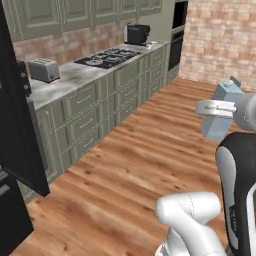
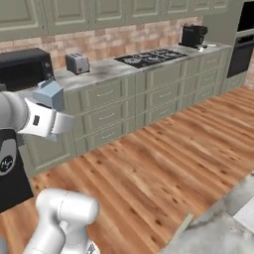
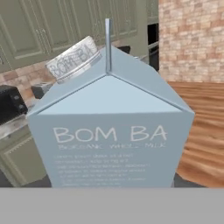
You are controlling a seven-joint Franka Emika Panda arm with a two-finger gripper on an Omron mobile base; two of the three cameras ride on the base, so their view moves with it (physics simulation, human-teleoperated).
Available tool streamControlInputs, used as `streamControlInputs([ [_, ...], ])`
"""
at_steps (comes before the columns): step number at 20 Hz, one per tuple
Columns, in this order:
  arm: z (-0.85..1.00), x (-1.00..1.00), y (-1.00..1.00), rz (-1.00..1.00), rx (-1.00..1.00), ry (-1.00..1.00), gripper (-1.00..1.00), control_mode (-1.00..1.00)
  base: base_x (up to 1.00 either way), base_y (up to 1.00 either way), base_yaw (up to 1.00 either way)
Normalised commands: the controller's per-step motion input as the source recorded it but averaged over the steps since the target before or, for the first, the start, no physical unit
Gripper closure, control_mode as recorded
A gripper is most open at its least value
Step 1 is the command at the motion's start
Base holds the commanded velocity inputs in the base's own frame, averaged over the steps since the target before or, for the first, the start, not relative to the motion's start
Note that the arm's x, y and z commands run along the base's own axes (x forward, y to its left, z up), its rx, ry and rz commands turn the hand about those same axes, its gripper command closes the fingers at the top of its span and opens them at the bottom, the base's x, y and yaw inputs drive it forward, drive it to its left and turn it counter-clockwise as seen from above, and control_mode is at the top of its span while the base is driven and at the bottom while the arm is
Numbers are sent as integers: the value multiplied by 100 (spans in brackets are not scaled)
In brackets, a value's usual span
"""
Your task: Take a sugar cube from the saucer and place it inside the coffee. Then, grab milk from the fridge and place it next to the coffee on the counter to sweeten the coffee.
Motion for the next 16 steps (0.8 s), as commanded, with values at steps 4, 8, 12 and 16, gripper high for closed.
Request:
streamControlInputs([
  [4,0,0,0,0,0,0,100,100,100,-1,-11],
  [8,0,0,0,0,0,0,100,100,100,-16,-6],
  [12,0,0,0,0,0,0,100,100,100,-23,-5],
  [16,0,0,0,0,0,0,100,100,100,-35,-4],
])
